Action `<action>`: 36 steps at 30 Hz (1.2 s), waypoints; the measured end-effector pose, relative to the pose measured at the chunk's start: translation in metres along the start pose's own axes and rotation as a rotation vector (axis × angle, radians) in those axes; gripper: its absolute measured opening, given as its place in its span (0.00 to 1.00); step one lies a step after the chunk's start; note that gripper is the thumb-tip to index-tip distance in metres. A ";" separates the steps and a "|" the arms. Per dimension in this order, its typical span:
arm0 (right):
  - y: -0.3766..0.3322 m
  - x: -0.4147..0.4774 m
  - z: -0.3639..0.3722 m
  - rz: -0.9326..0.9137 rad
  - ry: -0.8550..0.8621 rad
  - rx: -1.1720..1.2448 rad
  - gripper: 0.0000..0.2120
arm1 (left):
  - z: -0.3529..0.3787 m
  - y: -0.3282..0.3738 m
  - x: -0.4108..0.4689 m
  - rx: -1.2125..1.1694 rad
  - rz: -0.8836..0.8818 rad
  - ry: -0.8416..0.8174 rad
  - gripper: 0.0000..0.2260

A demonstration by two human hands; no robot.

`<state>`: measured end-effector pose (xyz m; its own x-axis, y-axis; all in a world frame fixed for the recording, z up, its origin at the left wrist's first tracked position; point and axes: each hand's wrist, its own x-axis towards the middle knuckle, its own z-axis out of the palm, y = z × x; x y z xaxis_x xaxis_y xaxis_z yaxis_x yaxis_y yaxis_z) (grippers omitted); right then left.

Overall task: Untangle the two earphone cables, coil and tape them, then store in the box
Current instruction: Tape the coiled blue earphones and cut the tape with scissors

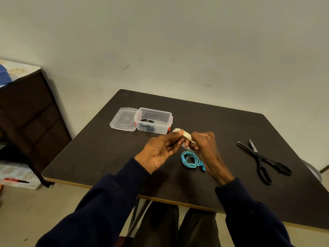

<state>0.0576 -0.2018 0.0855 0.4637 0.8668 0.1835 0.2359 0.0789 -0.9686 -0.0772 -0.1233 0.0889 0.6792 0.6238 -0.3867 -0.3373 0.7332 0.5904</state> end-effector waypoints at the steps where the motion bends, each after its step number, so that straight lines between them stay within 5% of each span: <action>1: 0.000 0.000 0.001 0.003 0.009 -0.002 0.17 | 0.000 -0.001 0.000 0.000 0.002 0.002 0.10; 7: 0.003 0.000 0.004 0.017 0.085 -0.030 0.16 | -0.001 -0.009 0.004 -0.032 0.030 0.042 0.16; 11: 0.006 0.001 0.005 0.051 0.163 -0.061 0.19 | 0.005 -0.013 0.008 -0.029 0.050 0.045 0.12; 16: 0.002 -0.003 -0.014 0.038 -0.213 0.230 0.17 | 0.006 0.000 0.009 -0.094 0.024 -0.016 0.04; 20: 0.003 -0.011 -0.025 -0.067 -0.289 0.002 0.10 | 0.005 0.001 0.011 -0.076 0.064 -0.039 0.13; 27: 0.005 -0.017 -0.028 -0.130 -0.224 -0.081 0.10 | -0.007 -0.019 0.014 0.705 0.879 -0.095 0.15; 36: -0.003 -0.026 -0.031 -0.122 -0.231 0.015 0.08 | -0.017 -0.028 0.013 1.181 1.313 -0.085 0.10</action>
<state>0.0708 -0.2401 0.0889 0.2251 0.9395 0.2582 0.2646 0.1961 -0.9442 -0.0702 -0.1310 0.0551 0.4139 0.5431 0.7306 -0.0565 -0.7857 0.6160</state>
